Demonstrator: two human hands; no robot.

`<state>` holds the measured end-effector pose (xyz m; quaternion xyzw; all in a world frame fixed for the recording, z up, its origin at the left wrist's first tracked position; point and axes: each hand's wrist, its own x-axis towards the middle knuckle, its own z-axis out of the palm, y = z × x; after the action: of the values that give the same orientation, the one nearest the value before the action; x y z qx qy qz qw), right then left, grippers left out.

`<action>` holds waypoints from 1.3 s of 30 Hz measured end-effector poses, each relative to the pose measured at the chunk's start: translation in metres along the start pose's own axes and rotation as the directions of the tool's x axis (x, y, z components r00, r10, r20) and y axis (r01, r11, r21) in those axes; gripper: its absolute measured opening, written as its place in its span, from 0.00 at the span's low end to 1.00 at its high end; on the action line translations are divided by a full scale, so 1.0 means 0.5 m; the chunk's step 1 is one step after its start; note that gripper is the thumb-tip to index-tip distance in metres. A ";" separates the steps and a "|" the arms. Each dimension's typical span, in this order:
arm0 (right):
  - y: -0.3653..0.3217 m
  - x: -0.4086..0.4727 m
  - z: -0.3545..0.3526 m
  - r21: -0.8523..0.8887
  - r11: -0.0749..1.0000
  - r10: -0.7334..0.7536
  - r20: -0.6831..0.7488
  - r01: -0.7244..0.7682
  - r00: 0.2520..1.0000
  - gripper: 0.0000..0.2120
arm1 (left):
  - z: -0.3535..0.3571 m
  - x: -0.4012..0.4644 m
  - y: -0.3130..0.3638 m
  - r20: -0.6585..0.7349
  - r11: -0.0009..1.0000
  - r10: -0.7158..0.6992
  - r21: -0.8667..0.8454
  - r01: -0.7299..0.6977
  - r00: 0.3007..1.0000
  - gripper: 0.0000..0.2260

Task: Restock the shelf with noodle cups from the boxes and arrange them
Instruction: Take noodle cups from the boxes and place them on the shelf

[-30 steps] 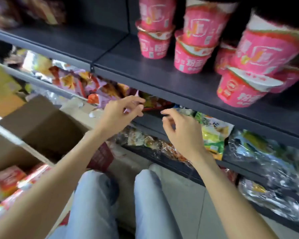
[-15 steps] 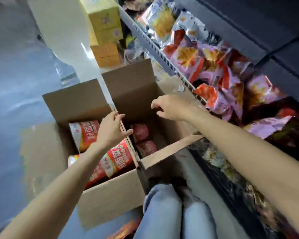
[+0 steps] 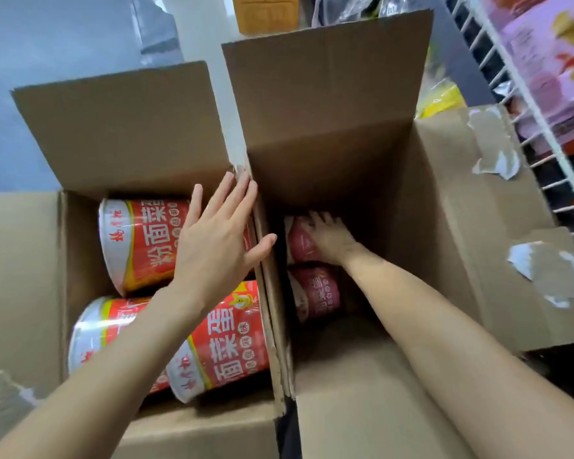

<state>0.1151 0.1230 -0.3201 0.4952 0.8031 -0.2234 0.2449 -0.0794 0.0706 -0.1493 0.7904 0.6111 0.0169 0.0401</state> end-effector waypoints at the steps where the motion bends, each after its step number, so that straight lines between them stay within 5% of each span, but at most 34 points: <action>1: -0.001 0.021 0.013 0.020 1.000 0.010 0.019 -0.010 1.000 0.40 | 0.000 -0.002 0.000 -0.004 1.000 0.002 0.010 -0.002 1.000 0.32; 7: -0.008 0.120 0.100 0.033 0.998 0.055 0.011 -0.055 0.998 0.40 | -0.002 -0.004 -0.006 -0.013 0.999 0.034 0.022 -0.034 0.999 0.32; 17: 0.039 0.049 0.086 0.036 0.996 0.080 -0.063 -0.078 0.995 0.57 | -0.008 0.000 -0.005 0.008 0.997 0.068 0.032 -0.068 0.998 0.33; 22: 0.025 -0.081 -0.028 -0.143 0.988 0.022 -0.224 -0.055 0.974 0.57 | -0.013 0.005 -0.002 0.021 0.998 0.064 -0.003 -0.064 0.998 0.34; 28: -0.028 -0.318 -0.170 0.038 0.999 0.046 -0.505 -0.031 0.862 0.54 | -0.069 0.004 0.030 0.113 0.973 -0.073 -0.208 0.096 0.991 0.31; 31: -0.056 -0.468 -0.233 0.385 0.922 0.275 -0.588 -0.036 0.761 0.57 | -0.154 -0.025 0.078 0.148 0.762 -0.230 -0.588 0.273 0.962 0.29; 35: -0.116 -0.699 -0.286 0.801 0.597 0.640 -0.508 0.042 0.576 0.58 | -0.306 -0.100 0.180 0.421 0.191 -0.184 -0.871 0.453 0.888 0.21; 39: -0.190 -0.906 -0.278 0.894 0.389 0.817 -0.446 0.220 0.366 0.60 | -0.435 -0.183 0.315 0.397 0.042 0.091 -0.918 0.394 0.913 0.11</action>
<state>0.1819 -0.1431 0.0776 0.7456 0.4273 -0.2401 -0.4515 0.0328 -0.0481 0.0825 0.4624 0.4943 0.2848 0.6787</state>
